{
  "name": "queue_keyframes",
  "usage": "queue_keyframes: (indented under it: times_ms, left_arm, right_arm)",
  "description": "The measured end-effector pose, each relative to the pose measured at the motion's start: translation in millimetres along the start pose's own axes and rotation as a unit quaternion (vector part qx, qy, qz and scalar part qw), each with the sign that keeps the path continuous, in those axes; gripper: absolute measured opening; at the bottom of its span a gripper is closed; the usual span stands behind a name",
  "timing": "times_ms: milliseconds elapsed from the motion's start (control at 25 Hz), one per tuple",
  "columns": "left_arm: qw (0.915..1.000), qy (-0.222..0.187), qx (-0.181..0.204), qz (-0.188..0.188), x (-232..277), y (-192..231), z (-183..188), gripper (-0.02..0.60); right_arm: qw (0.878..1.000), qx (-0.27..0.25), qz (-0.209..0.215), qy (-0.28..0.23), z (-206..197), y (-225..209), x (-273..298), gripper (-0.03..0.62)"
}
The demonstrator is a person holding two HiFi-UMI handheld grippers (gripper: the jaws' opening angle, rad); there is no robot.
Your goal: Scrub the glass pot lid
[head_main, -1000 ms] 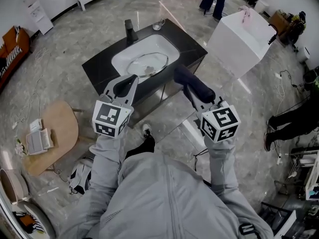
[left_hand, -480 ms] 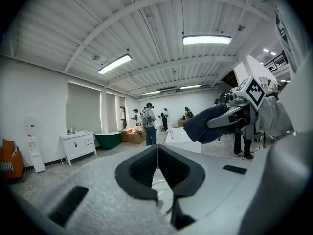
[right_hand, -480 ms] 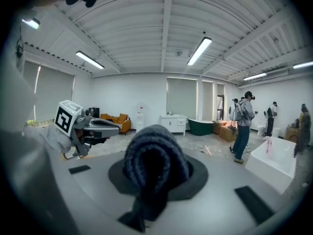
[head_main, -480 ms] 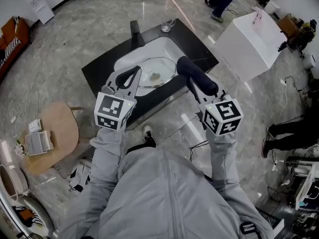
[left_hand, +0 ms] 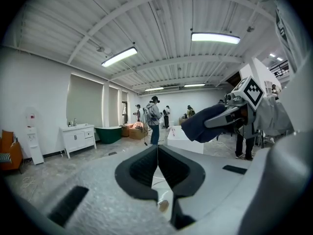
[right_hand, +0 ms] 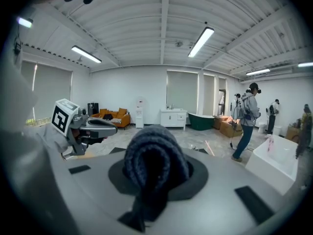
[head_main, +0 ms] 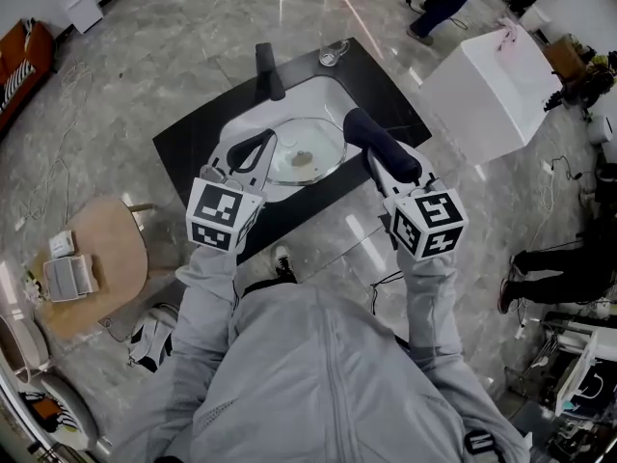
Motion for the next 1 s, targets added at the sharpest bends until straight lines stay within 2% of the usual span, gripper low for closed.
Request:
queue_keyframes:
  times_ms: [280, 680, 1000]
  left_arm:
    - [0.9993, 0.020, -0.020, 0.024, 6, 33, -28, 0.028]
    - [0.9979, 0.033, -0.034, 0.045, 15, 39, -45, 0.028]
    - [0.9904, 0.053, -0.058, 0.113, 28, 50, -64, 0.028]
  right_arm:
    - [0.999, -0.008, 0.018, 0.025, -9, -3, 40, 0.083]
    - [0.997, 0.000, 0.045, 0.066, -33, -15, 74, 0.083]
    - [0.989, -0.015, 0.106, 0.100, -57, -42, 114, 0.081]
Point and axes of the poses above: the fingertips, and each gripper's own axes: x forward along the fingers, y to its left, z out of its top, the point moved 2 cm from there along -x, backward along the fingers, and after that the axes turned 7 degrees about -y, right-handed, at the moved point
